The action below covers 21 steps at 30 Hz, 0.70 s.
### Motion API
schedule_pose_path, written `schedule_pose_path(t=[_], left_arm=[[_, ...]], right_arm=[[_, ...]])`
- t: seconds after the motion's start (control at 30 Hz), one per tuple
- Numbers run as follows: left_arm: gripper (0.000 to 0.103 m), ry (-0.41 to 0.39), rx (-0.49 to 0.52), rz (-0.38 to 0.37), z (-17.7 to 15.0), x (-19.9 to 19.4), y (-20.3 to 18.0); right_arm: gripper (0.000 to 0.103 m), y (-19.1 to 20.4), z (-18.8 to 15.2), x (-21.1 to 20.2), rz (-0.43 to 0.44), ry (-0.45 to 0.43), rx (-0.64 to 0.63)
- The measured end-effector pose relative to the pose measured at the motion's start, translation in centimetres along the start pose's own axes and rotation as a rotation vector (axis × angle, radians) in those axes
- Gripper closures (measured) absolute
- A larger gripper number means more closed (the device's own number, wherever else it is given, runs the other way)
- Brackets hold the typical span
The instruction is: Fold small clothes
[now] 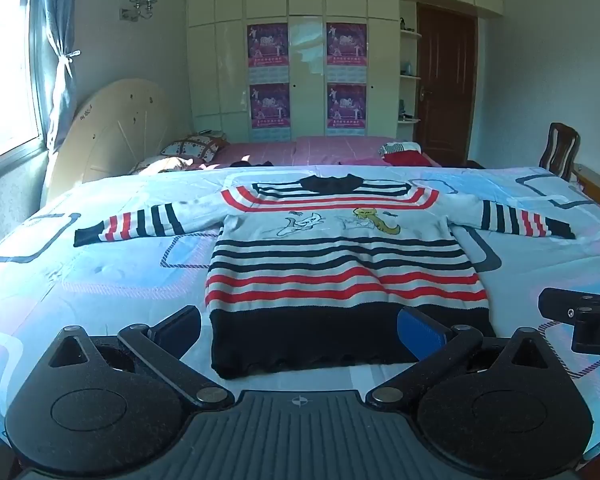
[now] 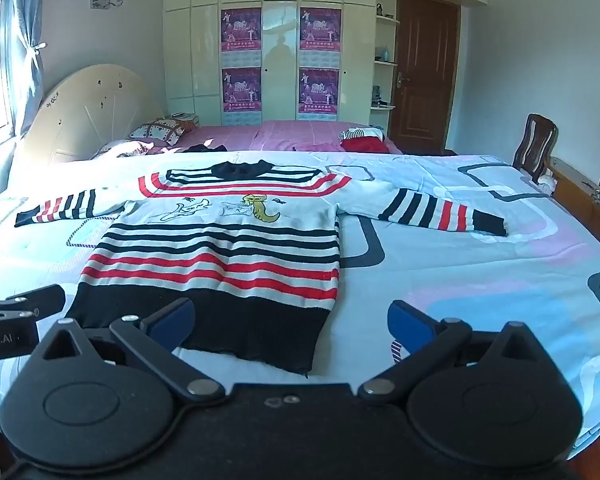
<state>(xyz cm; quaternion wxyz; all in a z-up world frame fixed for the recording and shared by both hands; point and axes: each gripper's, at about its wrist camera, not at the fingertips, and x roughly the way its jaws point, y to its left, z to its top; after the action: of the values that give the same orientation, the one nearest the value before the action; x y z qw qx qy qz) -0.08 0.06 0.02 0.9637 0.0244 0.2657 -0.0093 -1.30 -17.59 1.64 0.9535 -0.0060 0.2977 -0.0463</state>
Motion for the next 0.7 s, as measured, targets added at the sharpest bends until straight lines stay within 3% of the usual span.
schedule_pose_path(t=[0.7], left_arm=[[0.0,0.019,-0.01,0.002,-0.05,0.06,0.08]], right_arm=[[0.0,-0.15,-0.15,-0.14,0.0,-0.005,0.003]])
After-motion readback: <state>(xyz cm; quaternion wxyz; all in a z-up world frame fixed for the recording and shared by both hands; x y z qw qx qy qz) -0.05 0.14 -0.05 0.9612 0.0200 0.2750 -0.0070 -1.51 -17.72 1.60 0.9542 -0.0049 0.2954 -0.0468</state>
